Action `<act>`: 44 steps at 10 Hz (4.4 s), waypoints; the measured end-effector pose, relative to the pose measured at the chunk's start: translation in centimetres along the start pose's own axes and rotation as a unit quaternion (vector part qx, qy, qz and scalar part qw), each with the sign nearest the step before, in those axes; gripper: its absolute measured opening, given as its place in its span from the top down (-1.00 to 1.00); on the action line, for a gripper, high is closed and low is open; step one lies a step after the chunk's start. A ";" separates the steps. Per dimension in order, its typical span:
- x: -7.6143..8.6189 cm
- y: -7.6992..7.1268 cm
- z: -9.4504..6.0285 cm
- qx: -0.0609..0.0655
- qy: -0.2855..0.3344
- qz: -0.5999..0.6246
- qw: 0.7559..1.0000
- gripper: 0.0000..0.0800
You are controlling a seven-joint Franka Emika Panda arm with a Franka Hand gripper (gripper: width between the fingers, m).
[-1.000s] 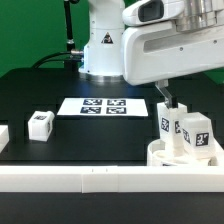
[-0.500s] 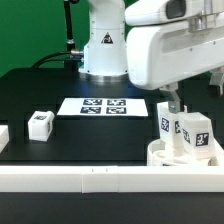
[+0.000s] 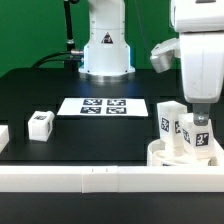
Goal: Assemble stool
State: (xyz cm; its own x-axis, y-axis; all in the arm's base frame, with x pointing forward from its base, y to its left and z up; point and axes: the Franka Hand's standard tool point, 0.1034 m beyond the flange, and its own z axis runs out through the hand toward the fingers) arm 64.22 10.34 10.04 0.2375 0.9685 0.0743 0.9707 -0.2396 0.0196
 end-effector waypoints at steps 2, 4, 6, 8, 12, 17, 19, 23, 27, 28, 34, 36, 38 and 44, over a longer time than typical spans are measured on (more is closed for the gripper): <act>-0.2 -0.2 0.5 0.001 -0.012 -0.082 0.997 -0.62; -0.1 0.0 1.1 0.008 -0.026 -0.159 0.987 -0.62; 0.2 -0.1 1.4 0.007 -0.028 -0.155 0.988 -0.62; 0.2 -0.1 1.5 0.008 -0.028 -0.149 0.988 -0.30; 0.0 -0.1 1.5 0.008 -0.029 -0.136 0.990 0.16; 0.0 -0.3 1.6 -0.002 -0.027 0.099 0.995 0.16; 0.4 -0.7 1.7 -0.013 -0.020 0.230 0.973 0.16; 1.0 -1.1 1.6 -0.021 -0.009 0.520 0.854 0.16; 0.8 -1.0 1.6 -0.018 -0.002 0.679 0.734 0.16; 0.6 -1.0 1.6 -0.010 0.004 0.731 0.682 0.16; 1.5 -2.0 2.0 0.027 0.004 0.933 0.360 0.16; 1.7 -2.0 2.0 0.044 0.001 0.966 0.254 0.16; 1.7 -1.8 2.0 0.067 0.008 0.989 0.129 0.16; 2.6 -1.5 1.9 0.096 0.013 0.988 -0.119 0.16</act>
Offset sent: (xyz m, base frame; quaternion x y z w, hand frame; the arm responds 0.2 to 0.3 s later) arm 0.0078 0.0126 -0.0063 0.0249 -0.0109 -0.1915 0.9811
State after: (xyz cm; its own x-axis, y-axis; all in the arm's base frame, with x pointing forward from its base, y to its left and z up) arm 63.44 13.33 8.27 -0.4461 -0.8543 -0.2667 -0.8859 0.4638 -0.0037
